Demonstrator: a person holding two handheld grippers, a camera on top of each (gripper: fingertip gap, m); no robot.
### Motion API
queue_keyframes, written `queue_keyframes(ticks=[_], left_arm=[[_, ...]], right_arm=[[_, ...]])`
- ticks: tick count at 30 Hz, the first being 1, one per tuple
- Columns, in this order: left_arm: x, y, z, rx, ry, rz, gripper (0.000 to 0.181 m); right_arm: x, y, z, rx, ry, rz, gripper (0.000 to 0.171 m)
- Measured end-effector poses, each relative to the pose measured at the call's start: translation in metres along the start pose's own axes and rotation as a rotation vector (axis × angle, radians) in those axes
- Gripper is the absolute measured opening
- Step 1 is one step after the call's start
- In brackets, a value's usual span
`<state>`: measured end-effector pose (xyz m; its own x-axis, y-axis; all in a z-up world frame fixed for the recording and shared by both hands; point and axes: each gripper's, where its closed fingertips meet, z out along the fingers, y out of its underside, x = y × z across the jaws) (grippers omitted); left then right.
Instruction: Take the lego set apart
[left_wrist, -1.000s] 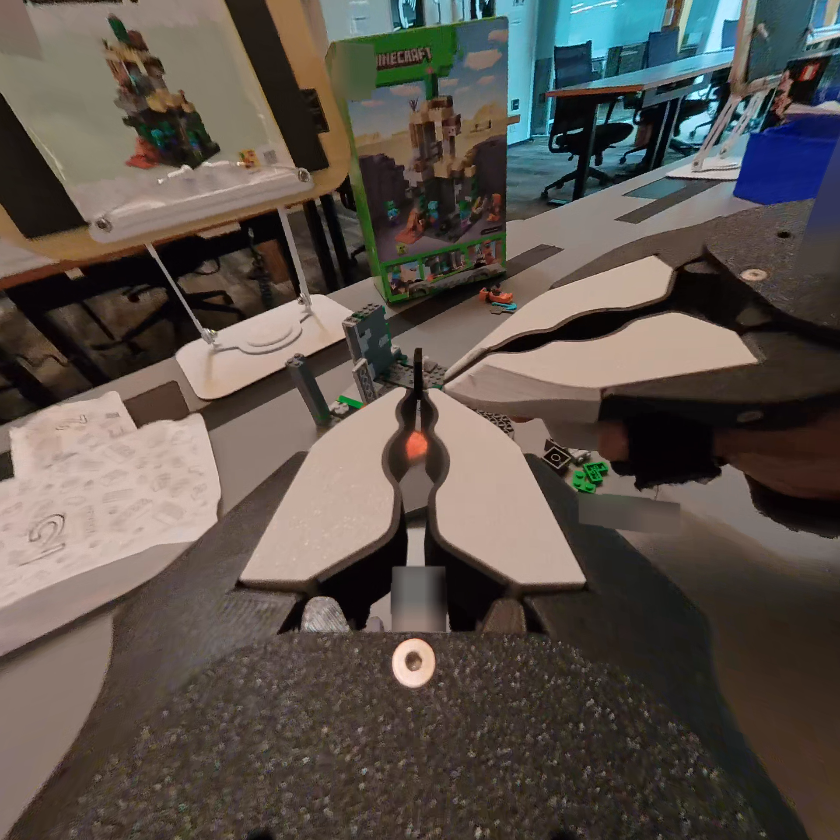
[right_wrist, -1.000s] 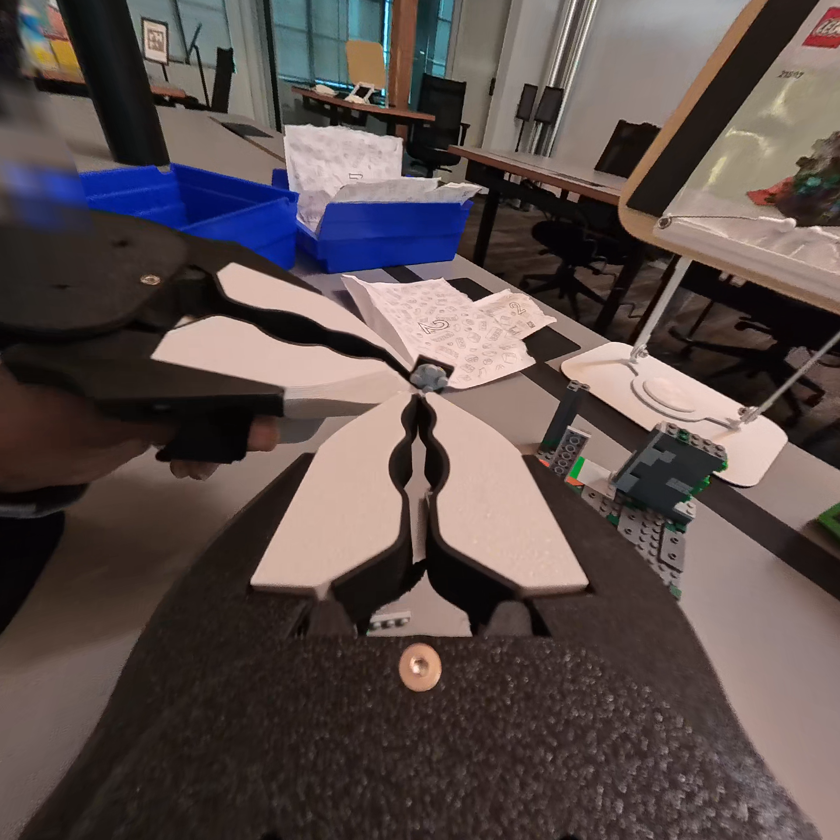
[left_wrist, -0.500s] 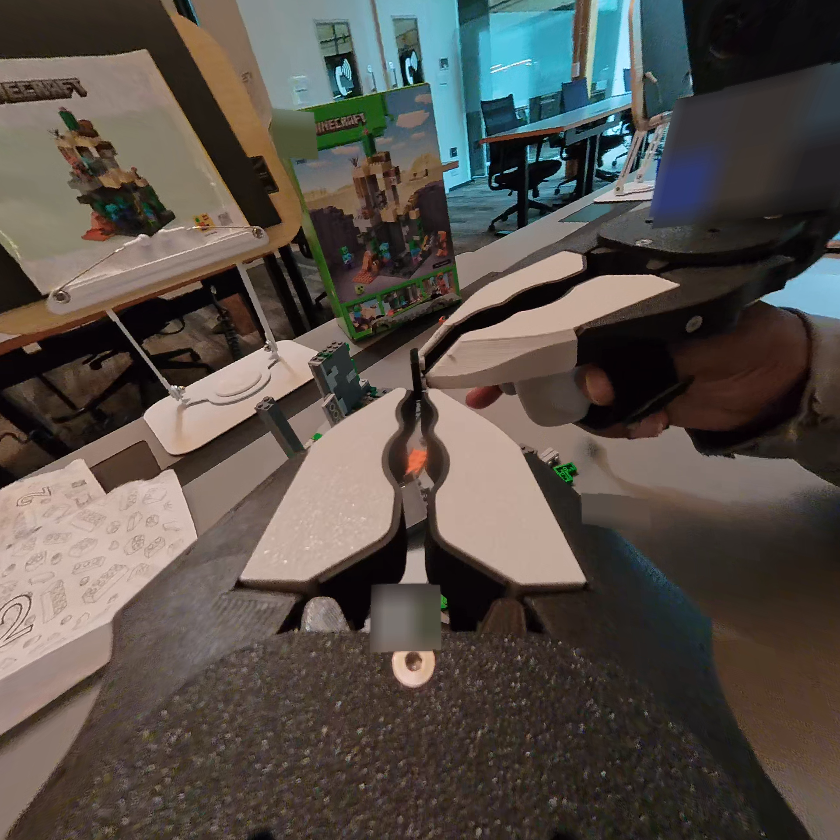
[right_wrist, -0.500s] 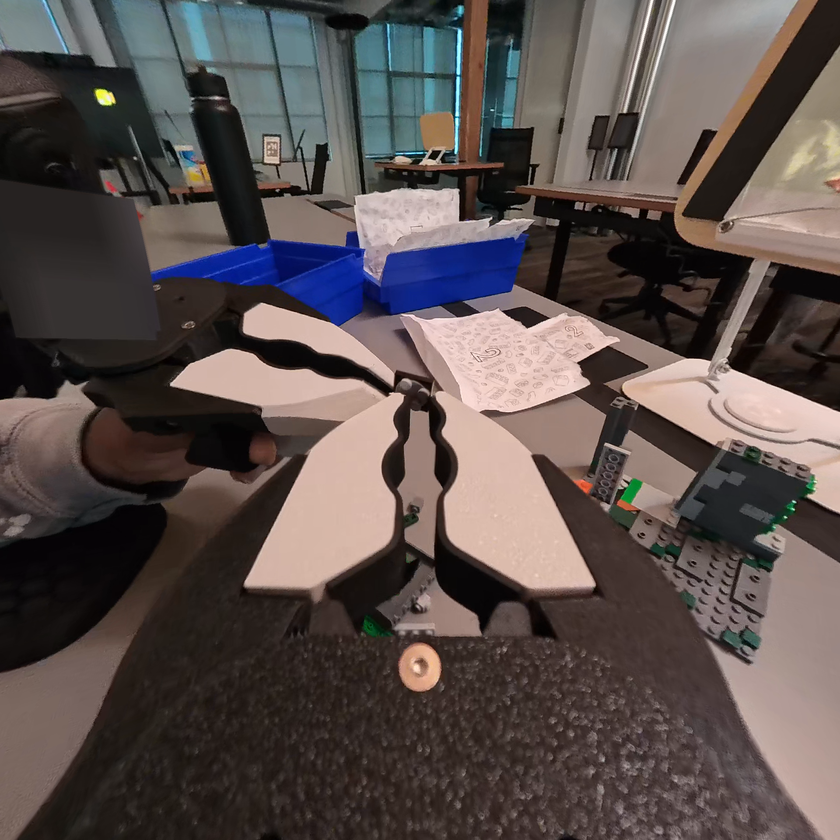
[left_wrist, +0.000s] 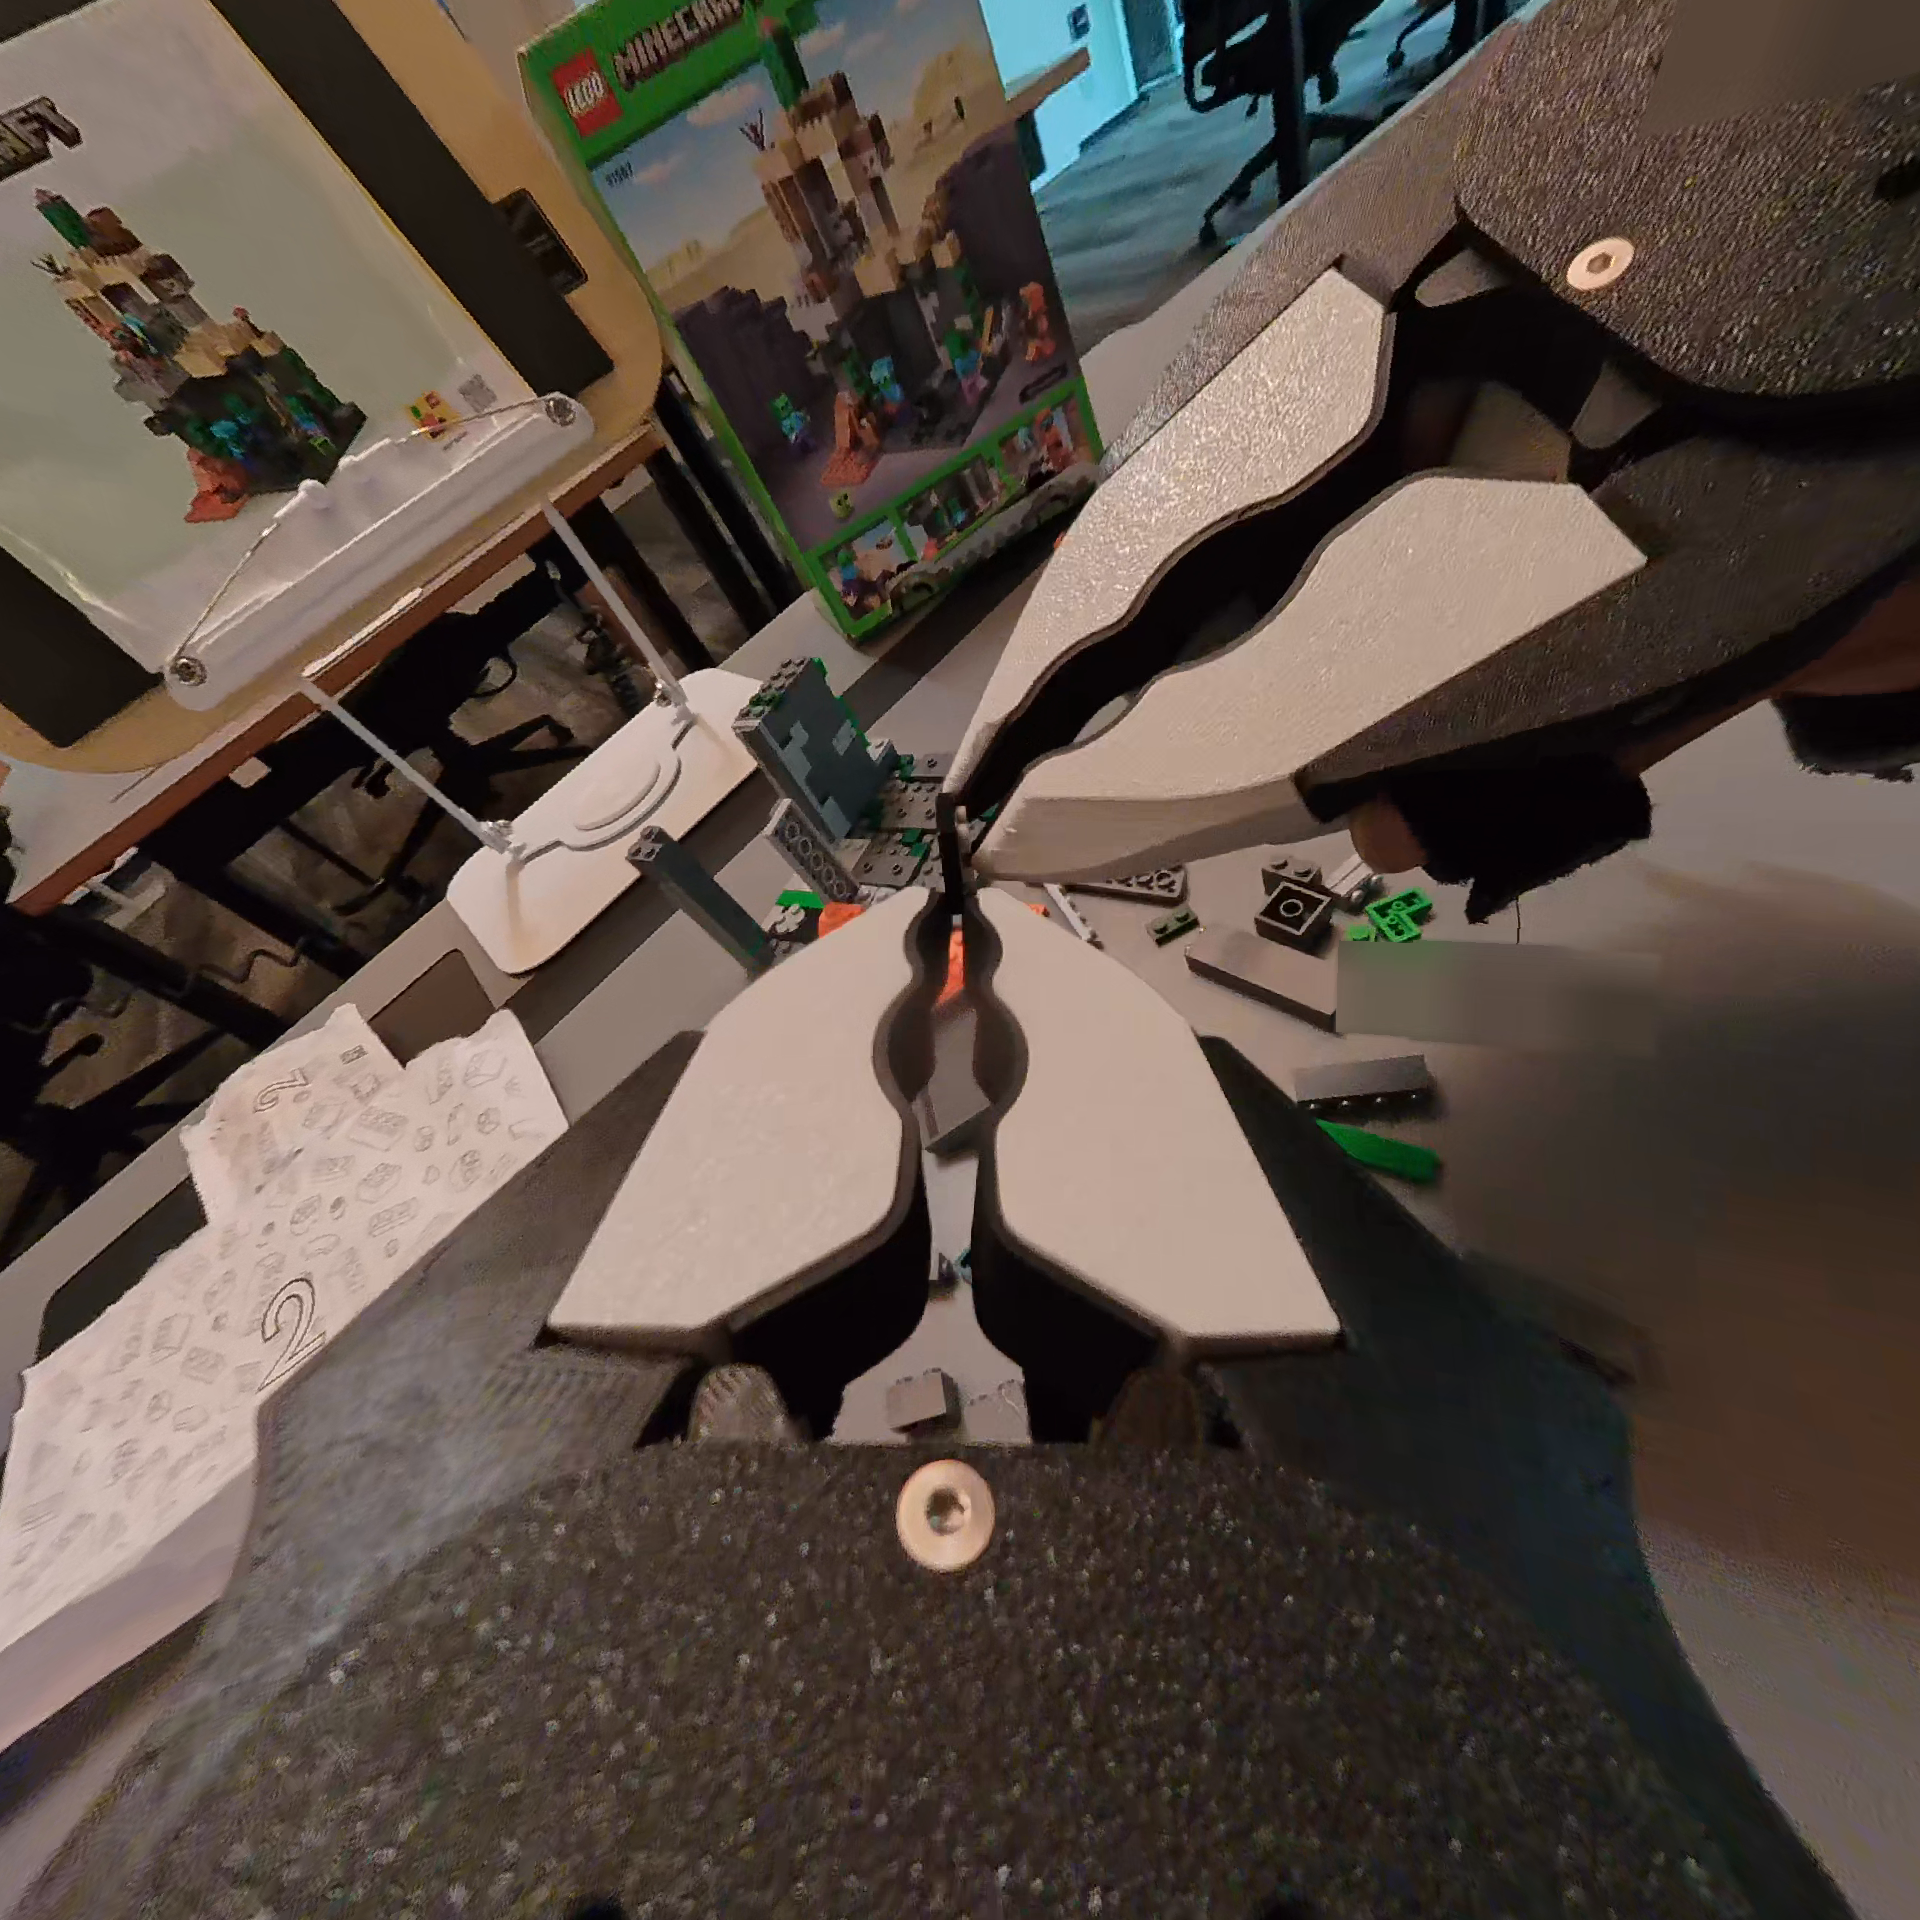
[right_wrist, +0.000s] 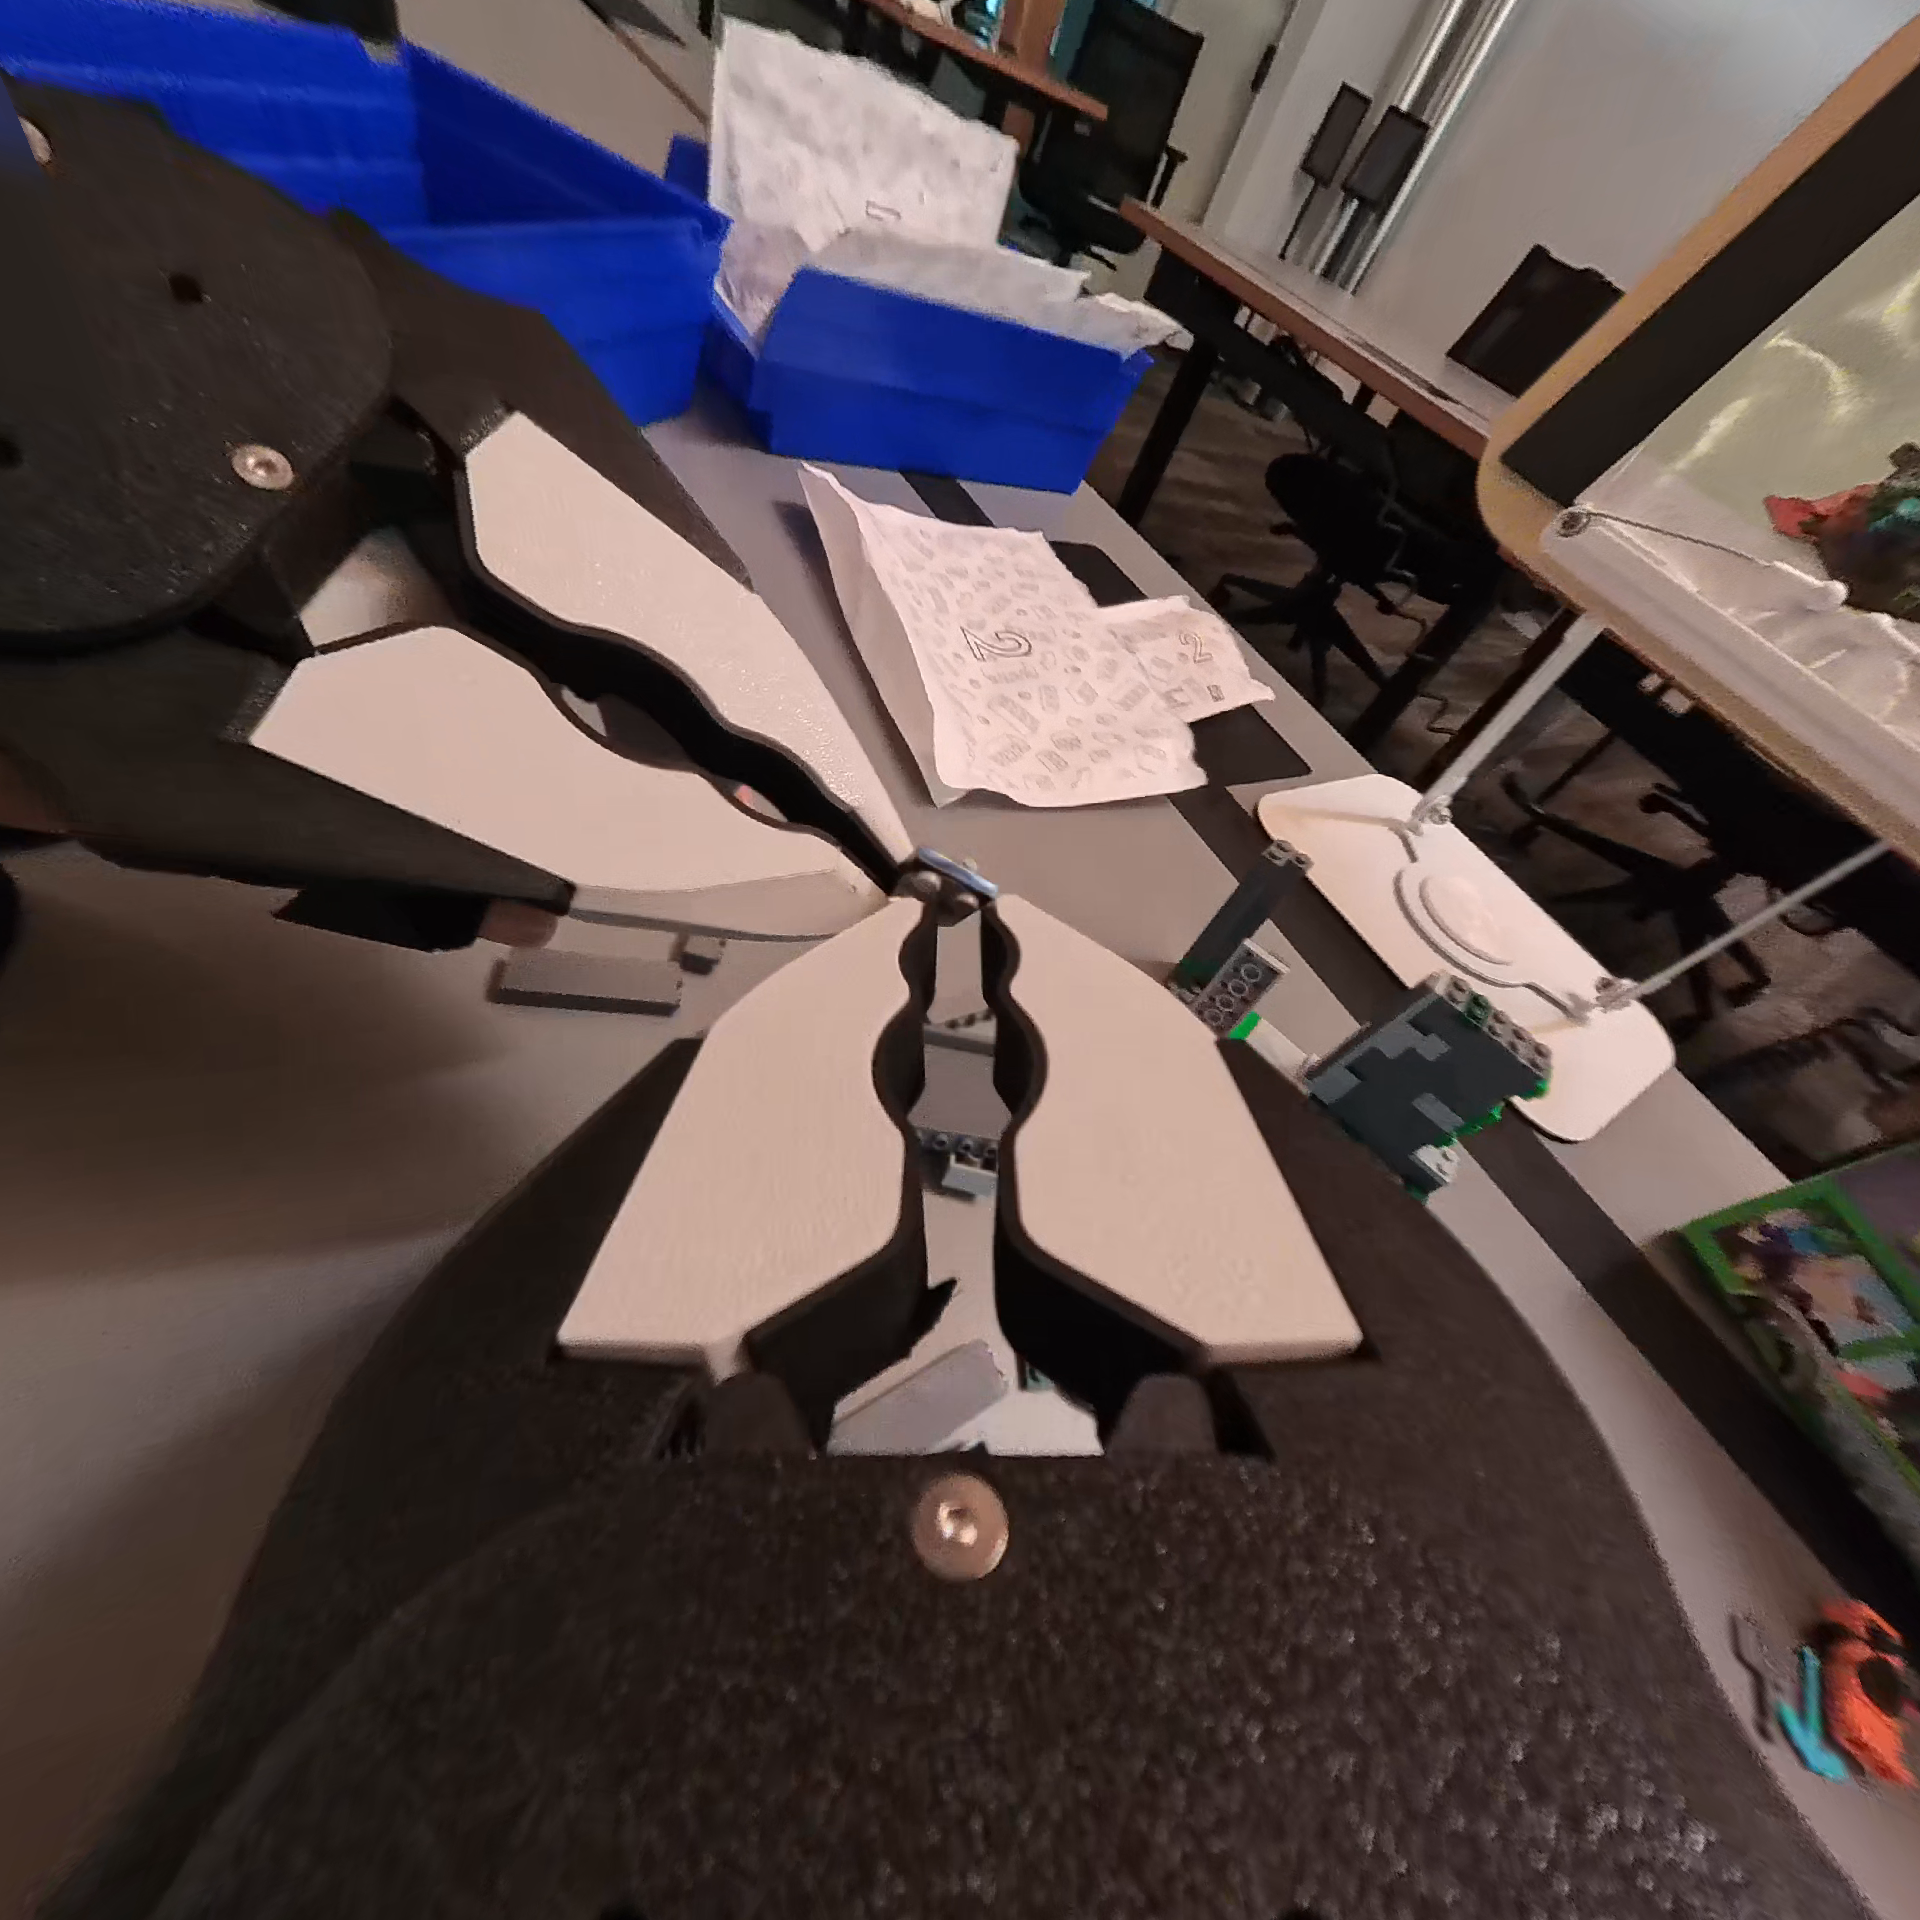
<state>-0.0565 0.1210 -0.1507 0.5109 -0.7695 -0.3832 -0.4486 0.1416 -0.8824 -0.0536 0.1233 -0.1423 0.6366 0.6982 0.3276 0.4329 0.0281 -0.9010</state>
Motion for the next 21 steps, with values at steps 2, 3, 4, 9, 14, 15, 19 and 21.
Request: queue_keyframes(ticks=[2, 3, 4, 9, 14, 15, 19, 21], left_arm=[[0.0, 0.002, 0.001, -0.019, -0.012, 0.012, 0.003], [0.0, 0.003, 0.001, -0.024, -0.015, 0.015, 0.003], [0.0, 0.004, 0.002, -0.031, -0.016, 0.014, 0.003], [0.003, 0.007, 0.003, -0.054, -0.005, 0.039, 0.003], [0.005, 0.009, 0.003, -0.074, -0.005, 0.085, 0.003], [0.006, 0.01, 0.004, -0.08, -0.001, 0.091, 0.003], [0.008, 0.014, 0.005, -0.093, 0.017, 0.102, 0.003], [0.01, 0.014, 0.004, -0.093, 0.031, 0.113, 0.003]], right_arm=[[0.0, 0.002, 0.001, -0.015, 0.005, 0.003, 0.008], [0.0, 0.003, 0.002, -0.018, 0.002, 0.012, 0.009], [0.0, 0.003, 0.002, -0.017, -0.002, 0.019, 0.009], [-0.001, 0.006, 0.003, -0.03, -0.002, 0.02, 0.007], [-0.001, 0.01, 0.005, -0.04, -0.005, 0.029, 0.004], [-0.002, 0.01, 0.006, -0.043, -0.003, 0.023, 0.004], [-0.004, 0.013, 0.007, -0.06, 0.005, -0.019, 0.003], [-0.006, 0.014, 0.008, -0.059, -0.001, -0.047, 0.0]])
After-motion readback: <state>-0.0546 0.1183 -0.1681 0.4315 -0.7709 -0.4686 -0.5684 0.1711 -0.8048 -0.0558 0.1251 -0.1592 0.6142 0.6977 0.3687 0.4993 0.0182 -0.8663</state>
